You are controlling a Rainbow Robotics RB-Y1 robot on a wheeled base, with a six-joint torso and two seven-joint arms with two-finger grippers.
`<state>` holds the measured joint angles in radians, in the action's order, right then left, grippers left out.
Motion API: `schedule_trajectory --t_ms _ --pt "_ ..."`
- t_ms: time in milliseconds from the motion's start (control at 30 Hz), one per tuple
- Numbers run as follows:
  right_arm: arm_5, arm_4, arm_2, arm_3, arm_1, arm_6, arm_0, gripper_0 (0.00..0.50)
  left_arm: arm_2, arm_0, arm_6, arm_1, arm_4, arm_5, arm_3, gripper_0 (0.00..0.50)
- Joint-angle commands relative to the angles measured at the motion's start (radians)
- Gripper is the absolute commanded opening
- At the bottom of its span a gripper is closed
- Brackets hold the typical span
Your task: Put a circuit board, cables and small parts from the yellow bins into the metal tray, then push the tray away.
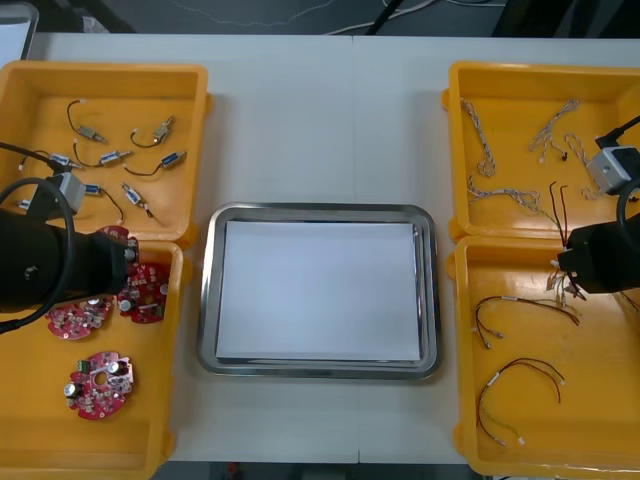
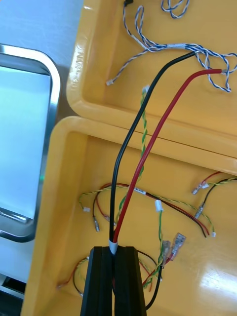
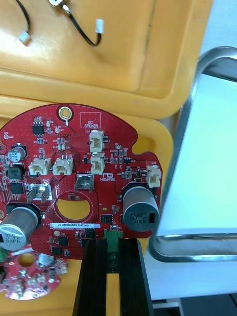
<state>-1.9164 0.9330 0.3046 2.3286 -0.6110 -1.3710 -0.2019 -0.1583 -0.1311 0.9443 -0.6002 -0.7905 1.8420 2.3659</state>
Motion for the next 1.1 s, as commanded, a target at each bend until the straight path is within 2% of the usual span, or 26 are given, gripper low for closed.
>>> schedule_trajectory --t_ms 33,367,700,900,1100 --pt "-0.004 0.020 -0.048 0.046 -0.033 0.072 -0.030 0.000 0.059 -0.047 -0.042 -0.066 -0.018 0.005 0.044 0.000" --pt "-0.004 0.035 -0.064 0.060 -0.036 0.109 -0.028 0.000 0.252 -0.119 -0.219 -0.115 0.033 -0.038 0.065 0.000" --pt "-0.004 0.046 -0.079 0.071 -0.065 0.148 -0.028 0.000 0.433 -0.205 -0.377 -0.108 0.096 -0.043 0.062 0.000" --pt "-0.004 0.049 -0.134 0.097 -0.105 0.230 -0.028 0.000 0.540 -0.262 -0.467 -0.102 0.105 -0.064 0.061 0.000" --pt "-0.004 0.055 -0.136 0.109 -0.095 0.225 -0.028 0.000 0.637 -0.315 -0.521 -0.098 0.116 -0.076 0.059 0.000"
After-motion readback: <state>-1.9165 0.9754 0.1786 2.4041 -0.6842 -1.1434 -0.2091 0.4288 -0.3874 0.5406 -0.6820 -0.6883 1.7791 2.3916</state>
